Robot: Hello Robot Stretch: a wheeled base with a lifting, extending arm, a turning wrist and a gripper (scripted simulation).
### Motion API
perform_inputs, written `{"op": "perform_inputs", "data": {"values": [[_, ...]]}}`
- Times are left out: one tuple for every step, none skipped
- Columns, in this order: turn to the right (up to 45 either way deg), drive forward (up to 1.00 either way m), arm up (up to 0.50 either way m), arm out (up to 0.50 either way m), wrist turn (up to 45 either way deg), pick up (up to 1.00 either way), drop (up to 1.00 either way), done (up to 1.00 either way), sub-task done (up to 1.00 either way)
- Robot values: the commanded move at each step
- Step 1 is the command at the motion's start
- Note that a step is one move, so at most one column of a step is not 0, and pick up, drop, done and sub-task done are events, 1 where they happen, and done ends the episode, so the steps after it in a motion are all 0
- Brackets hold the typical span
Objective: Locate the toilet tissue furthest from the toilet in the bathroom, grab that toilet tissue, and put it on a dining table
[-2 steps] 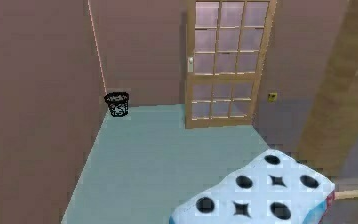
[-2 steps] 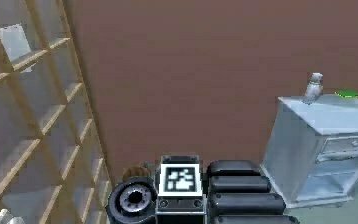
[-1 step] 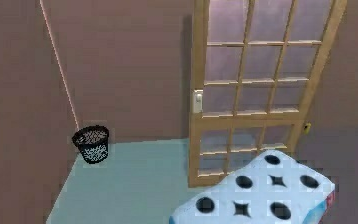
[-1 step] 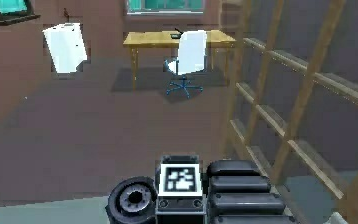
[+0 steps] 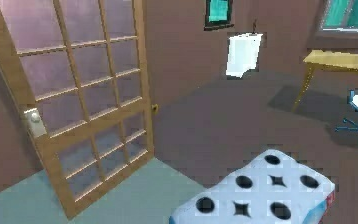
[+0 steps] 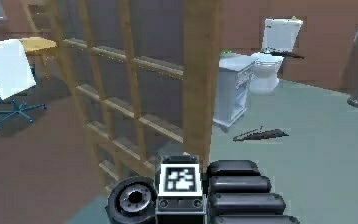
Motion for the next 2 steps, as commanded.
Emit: {"op": "perform_inputs", "data": {"values": [[36.0,0.0,0.0,0.0,0.0,0.0,0.0,0.0,0.0],[0.0,0.1,0.0,0.0,0.0,0.0,0.0,0.0,0.0]]}}
